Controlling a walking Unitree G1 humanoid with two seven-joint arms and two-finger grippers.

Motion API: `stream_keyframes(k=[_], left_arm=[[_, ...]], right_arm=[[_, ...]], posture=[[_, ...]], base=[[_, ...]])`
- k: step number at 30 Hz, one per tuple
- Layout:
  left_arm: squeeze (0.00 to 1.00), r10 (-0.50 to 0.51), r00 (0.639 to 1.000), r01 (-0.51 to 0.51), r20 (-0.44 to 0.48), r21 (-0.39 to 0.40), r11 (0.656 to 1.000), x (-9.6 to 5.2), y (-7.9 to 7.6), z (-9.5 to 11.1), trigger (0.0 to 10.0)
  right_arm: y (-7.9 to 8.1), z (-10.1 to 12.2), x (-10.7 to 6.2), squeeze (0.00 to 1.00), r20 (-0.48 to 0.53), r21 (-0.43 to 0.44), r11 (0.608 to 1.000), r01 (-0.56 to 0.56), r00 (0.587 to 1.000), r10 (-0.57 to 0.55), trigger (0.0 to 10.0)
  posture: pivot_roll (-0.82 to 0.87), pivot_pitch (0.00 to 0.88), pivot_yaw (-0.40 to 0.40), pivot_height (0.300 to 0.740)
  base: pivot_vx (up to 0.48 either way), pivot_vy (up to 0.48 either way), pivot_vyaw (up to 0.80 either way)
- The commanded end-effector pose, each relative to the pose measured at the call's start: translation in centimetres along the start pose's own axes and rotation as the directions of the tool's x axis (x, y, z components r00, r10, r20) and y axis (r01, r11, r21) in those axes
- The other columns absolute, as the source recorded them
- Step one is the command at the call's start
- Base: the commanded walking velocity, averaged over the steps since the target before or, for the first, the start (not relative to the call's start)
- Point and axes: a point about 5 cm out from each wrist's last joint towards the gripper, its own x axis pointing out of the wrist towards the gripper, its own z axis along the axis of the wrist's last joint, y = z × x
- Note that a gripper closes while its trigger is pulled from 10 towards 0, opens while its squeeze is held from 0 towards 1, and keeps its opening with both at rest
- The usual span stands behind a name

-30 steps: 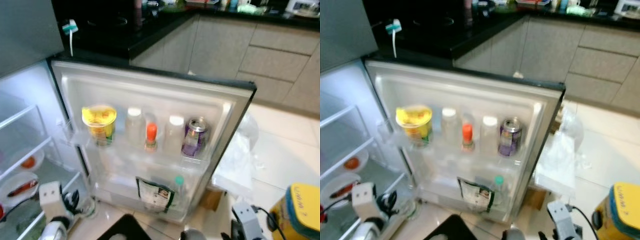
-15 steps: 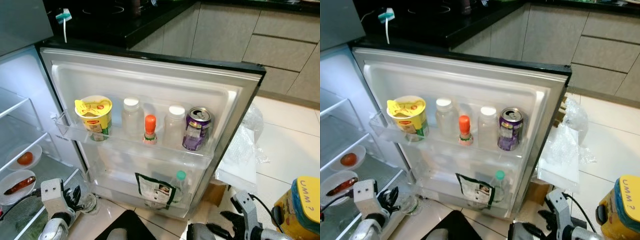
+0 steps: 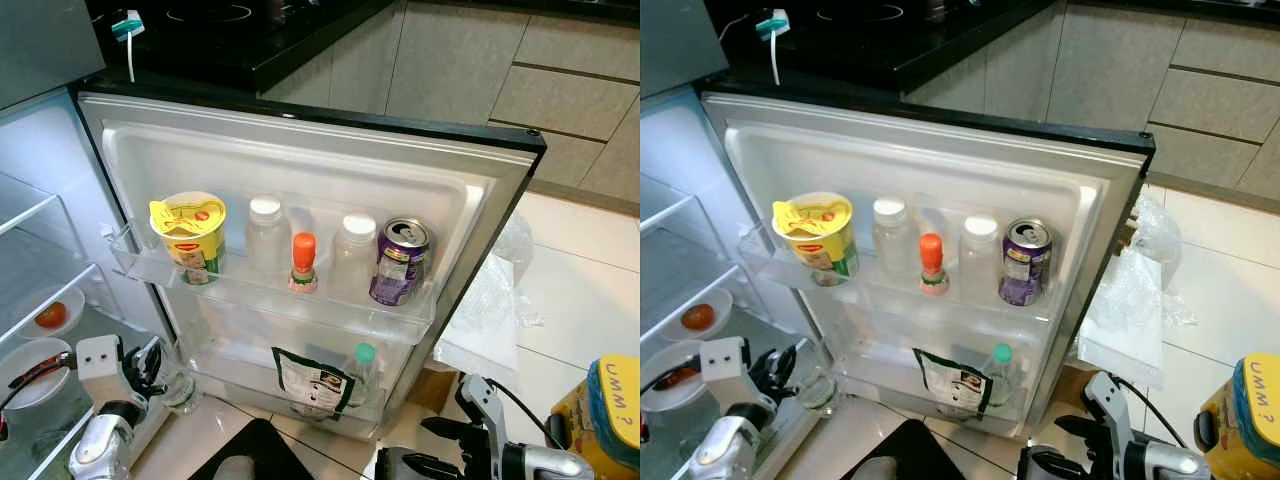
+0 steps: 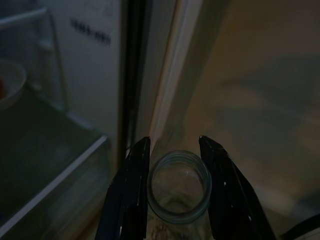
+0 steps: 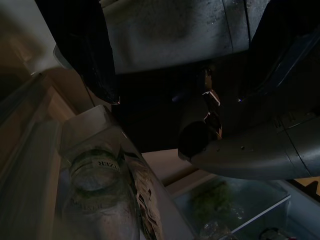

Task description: Restocking fridge

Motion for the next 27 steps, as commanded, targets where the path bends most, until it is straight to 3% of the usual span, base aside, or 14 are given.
stream_keyframes(k=[1,6,10,12,18,27], left_arm=[[0.00,-0.042,0.996,0.040,0.084,0.025,0.999,0.3,0.7,1.9,10.0],[0.00,-0.188,0.965,0.194,0.182,-0.015,0.981,0.4,1.0,4.0,10.0],[0.00,-0.232,0.951,0.242,0.205,-0.026,0.970,0.4,0.8,4.5,10.0],[0.00,-0.324,0.914,0.341,0.246,-0.030,0.939,0.5,0.3,5.6,10.0],[0.00,-0.376,0.888,0.400,0.265,-0.041,0.916,0.8,-0.9,5.8,10.0],[0.00,-0.384,0.893,0.400,0.234,-0.026,0.916,1.3,-3.2,4.5,10.0]], right_arm=[[0.0,-0.1,-0.3,0.00,-0.010,0.003,1.000,-0.013,1.000,0.013,10.0],[0.2,-0.1,-0.4,0.00,-0.016,0.007,0.999,-0.033,0.999,0.034,10.0],[0.2,-0.1,-0.4,0.00,-0.019,0.010,0.999,-0.036,0.999,0.036,10.0],[0.2,-0.1,-0.4,0.00,-0.024,0.010,0.999,-0.041,0.999,0.041,10.0],[0.2,0.0,-0.4,0.00,-0.031,0.006,0.999,-0.037,0.999,0.037,10.0],[0.3,0.2,-0.1,0.00,-0.026,-0.005,0.999,-0.034,0.999,0.034,10.0]], posture=[[0.00,0.000,-0.040,0.611],[0.01,0.000,-0.040,0.611],[0.02,0.000,-0.043,0.611],[0.02,0.000,-0.043,0.611],[0.02,0.000,-0.041,0.611],[0.01,0.000,-0.041,0.611]], base=[[0.000,0.000,0.00],[0.000,0.000,0.00],[0.000,0.000,0.00],[0.000,0.000,0.00],[0.000,0.000,0.00],[0.000,0.000,0.00]])
